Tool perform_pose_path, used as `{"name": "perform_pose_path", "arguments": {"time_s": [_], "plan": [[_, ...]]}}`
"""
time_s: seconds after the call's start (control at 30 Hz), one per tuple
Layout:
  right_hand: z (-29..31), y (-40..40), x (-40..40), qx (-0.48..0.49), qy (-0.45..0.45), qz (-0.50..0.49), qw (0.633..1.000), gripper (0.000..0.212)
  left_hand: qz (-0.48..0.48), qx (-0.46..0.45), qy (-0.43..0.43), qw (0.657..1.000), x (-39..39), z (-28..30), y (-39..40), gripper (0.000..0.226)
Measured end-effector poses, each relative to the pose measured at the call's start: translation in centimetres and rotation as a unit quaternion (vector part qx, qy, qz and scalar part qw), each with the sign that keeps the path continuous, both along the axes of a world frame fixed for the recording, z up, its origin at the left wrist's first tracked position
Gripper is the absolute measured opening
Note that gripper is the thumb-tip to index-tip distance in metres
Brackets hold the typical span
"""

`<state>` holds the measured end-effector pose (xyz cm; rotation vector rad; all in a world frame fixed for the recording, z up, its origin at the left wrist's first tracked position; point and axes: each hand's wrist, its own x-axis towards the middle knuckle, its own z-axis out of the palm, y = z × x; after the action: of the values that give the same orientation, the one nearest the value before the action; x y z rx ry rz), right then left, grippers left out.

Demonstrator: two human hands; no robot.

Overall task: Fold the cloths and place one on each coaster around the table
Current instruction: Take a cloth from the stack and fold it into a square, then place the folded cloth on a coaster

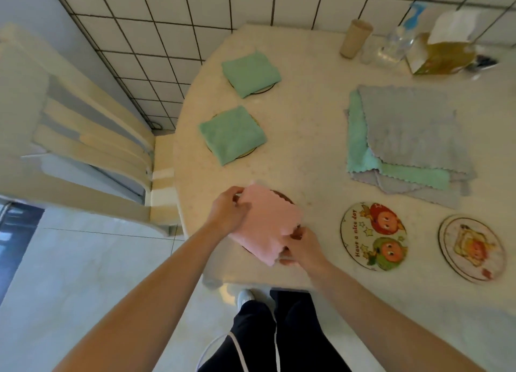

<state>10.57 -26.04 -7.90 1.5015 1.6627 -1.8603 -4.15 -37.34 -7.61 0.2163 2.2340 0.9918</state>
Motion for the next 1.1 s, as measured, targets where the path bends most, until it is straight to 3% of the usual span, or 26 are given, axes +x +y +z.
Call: {"name": "perform_pose_path", "arguments": {"time_s": [0.17,0.3,0.4,0.6,0.67,0.77,0.93,1.1], "plan": [[-0.4,-1.5,0.1,-0.129,0.000,-0.131,0.983,0.009,-0.105,-0.024,0.069,0.992,-1.2,-0.5,2.5,0.038],[-0.2,-1.2,-0.2,-0.141,-0.011,-0.139,0.980,0.010,-0.176,-0.080,0.129,0.973,-1.2,-1.3,3.2,0.040],[0.3,-0.4,-0.3,-0.154,-0.029,-0.081,0.984,0.010,-0.191,-0.110,0.167,0.961,-0.9,-1.7,3.2,0.044],[2.2,4.1,0.1,-0.146,-0.128,0.152,0.969,0.027,-0.197,-0.148,0.207,0.947,-1.3,-1.1,4.2,0.052],[2.6,6.3,-0.1,-0.084,-0.126,0.184,0.971,0.021,-0.195,-0.143,0.231,0.942,-1.1,-0.7,5.3,0.049],[3.1,11.1,0.1,0.100,-0.052,0.191,0.975,0.007,-0.190,-0.126,0.256,0.939,-0.6,0.0,8.0,0.045],[3.0,21.6,2.1,0.285,0.009,0.257,0.924,0.017,-0.184,-0.108,0.256,0.943,2.6,0.5,15.3,0.045],[2.0,31.7,4.3,0.396,0.038,0.282,0.873,0.017,-0.184,-0.099,0.271,0.940,6.8,-0.3,23.4,0.041]]}}
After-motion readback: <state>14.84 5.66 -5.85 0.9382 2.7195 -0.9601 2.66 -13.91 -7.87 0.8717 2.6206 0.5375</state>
